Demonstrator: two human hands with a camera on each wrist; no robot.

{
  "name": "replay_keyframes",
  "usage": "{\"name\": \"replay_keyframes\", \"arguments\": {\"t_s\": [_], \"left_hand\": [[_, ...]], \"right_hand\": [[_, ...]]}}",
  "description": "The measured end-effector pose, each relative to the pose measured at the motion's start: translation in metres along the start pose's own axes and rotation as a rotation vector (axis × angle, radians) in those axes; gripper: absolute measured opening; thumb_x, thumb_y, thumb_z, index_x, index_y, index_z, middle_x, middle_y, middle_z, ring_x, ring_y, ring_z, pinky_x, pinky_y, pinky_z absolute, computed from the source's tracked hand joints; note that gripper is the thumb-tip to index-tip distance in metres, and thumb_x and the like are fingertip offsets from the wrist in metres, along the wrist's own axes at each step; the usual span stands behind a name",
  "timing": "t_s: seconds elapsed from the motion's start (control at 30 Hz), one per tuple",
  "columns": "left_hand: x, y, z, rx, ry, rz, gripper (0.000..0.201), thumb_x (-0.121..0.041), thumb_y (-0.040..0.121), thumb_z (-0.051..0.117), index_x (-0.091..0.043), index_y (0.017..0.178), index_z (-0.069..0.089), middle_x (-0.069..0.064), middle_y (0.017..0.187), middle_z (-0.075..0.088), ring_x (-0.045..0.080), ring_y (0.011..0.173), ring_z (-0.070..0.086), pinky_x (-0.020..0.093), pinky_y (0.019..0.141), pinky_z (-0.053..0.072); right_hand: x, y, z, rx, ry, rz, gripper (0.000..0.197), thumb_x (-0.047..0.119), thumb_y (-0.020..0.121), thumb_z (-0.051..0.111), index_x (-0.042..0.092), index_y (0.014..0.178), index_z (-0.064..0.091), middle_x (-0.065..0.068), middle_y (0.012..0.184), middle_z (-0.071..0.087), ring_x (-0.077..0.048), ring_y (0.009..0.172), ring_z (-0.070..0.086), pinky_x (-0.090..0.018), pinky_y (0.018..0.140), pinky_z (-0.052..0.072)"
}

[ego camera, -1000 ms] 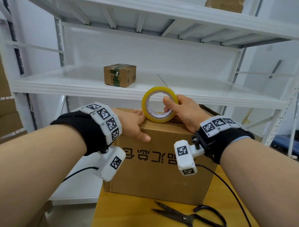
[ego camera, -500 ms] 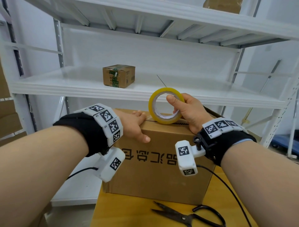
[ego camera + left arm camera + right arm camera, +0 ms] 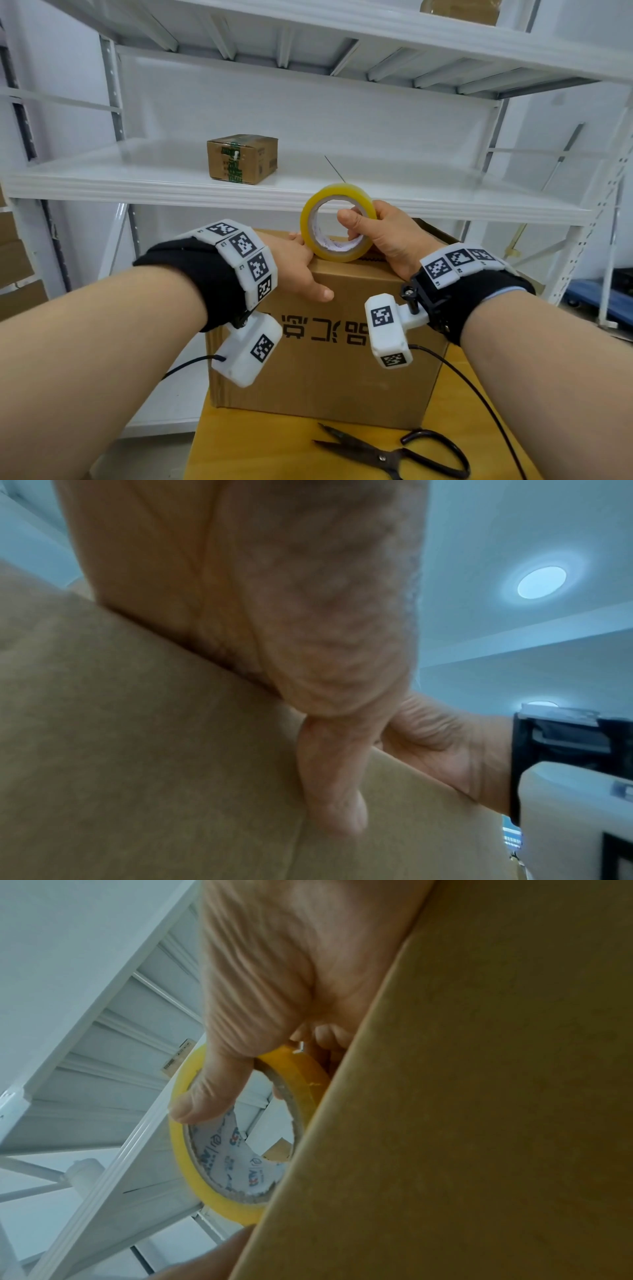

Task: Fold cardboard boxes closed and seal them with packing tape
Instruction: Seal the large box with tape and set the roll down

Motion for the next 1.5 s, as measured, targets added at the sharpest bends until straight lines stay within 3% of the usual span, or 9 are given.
{"name": "replay_keyframes", "arguments": {"t_s": [0.2,0.5,0.67,0.8,0.93,1.0,1.23,1.37,1.5], "left_hand": [[0.002,-0.001,0.003,-0.009,-0.034,0.004,0.1,-0.074,0.083,0.051,-0.028,0.156,0.0,-0.001,0.165,0.002,0.02,0.152,0.001,0.047,0.122,0.012],[0.003,-0.003,0.002,-0.014,0.014,-0.043,0.108,-0.072,0.085,0.049,-0.014,0.157,-0.007,0.003,0.165,-0.006,0.018,0.152,-0.002,0.042,0.123,0.009],[0.004,0.001,0.0,0.007,0.021,-0.054,0.11,-0.073,0.084,0.049,-0.014,0.157,-0.008,0.003,0.165,-0.006,0.019,0.152,-0.001,0.042,0.123,0.008],[0.007,0.012,-0.012,-0.046,0.003,-0.034,0.125,-0.08,0.071,0.059,-0.015,0.157,-0.005,0.003,0.165,-0.001,0.019,0.151,0.001,0.045,0.122,0.011],[0.017,0.022,-0.011,-0.042,-0.004,-0.009,0.141,-0.087,0.043,0.067,-0.021,0.154,0.009,0.001,0.161,0.013,0.021,0.147,0.014,0.048,0.12,0.019],[0.025,0.021,-0.003,-0.013,-0.016,-0.018,0.133,-0.084,0.044,0.069,-0.023,0.15,0.017,0.001,0.156,0.021,0.022,0.143,0.024,0.048,0.118,0.024],[0.062,0.007,0.003,0.04,-0.084,-0.056,0.131,-0.071,0.065,0.073,-0.021,0.156,-0.006,-0.005,0.164,-0.004,0.016,0.15,0.006,0.036,0.123,0.008],[0.071,0.002,0.005,0.059,-0.061,-0.014,0.152,-0.092,0.033,0.064,-0.028,0.156,0.002,-0.007,0.162,0.009,0.017,0.147,0.015,0.044,0.122,0.015],[0.044,0.006,0.001,0.028,-0.102,0.054,0.143,-0.094,0.033,0.061,-0.038,0.153,0.01,-0.006,0.159,0.017,0.021,0.144,0.021,0.047,0.12,0.021]], "right_hand": [[0.005,-0.006,0.001,0.023,0.024,-0.031,0.061,0.048,0.059,0.085,0.015,0.106,0.064,-0.007,0.088,0.068,-0.027,0.089,0.065,-0.052,0.099,0.052],[0.01,-0.008,-0.023,-0.153,0.044,-0.103,0.045,0.043,0.075,0.084,0.01,0.102,0.07,0.002,0.076,0.06,-0.019,0.075,0.057,-0.031,0.073,0.05],[0.008,-0.011,-0.024,-0.055,0.002,-0.04,0.054,0.04,0.067,0.086,0.018,0.113,0.068,0.001,0.087,0.065,-0.012,0.074,0.064,-0.027,0.067,0.053],[0.0,-0.011,-0.029,0.022,-0.081,0.04,0.078,0.046,0.052,0.09,0.025,0.121,0.062,-0.006,0.106,0.069,-0.023,0.098,0.068,-0.038,0.087,0.055],[0.003,-0.012,-0.025,0.046,-0.134,0.029,0.053,0.044,0.064,0.086,0.019,0.106,0.067,-0.003,0.091,0.069,-0.019,0.086,0.063,-0.035,0.085,0.052],[0.004,-0.011,-0.02,0.045,-0.121,0.021,0.043,0.04,0.073,0.085,0.017,0.104,0.067,-0.002,0.086,0.069,-0.017,0.081,0.063,-0.033,0.082,0.053],[0.013,-0.011,0.014,0.075,-0.058,0.014,0.041,0.036,0.082,0.08,0.013,0.112,0.064,-0.006,0.093,0.071,-0.015,0.084,0.066,-0.025,0.074,0.05],[0.018,-0.006,0.034,0.065,-0.065,-0.017,0.042,0.04,0.081,0.081,0.012,0.107,0.063,-0.008,0.09,0.071,-0.02,0.087,0.066,-0.037,0.088,0.055],[0.014,-0.002,0.034,0.049,-0.058,0.005,0.052,0.045,0.075,0.084,0.013,0.109,0.061,-0.011,0.093,0.072,-0.025,0.091,0.067,-0.051,0.099,0.052]]}}
Point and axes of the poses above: each hand's wrist, its own y-axis towards the middle knuckle, its own z-axis out of the palm, x = y × z, the point moved 8 cm from there along y, towards the middle knuckle
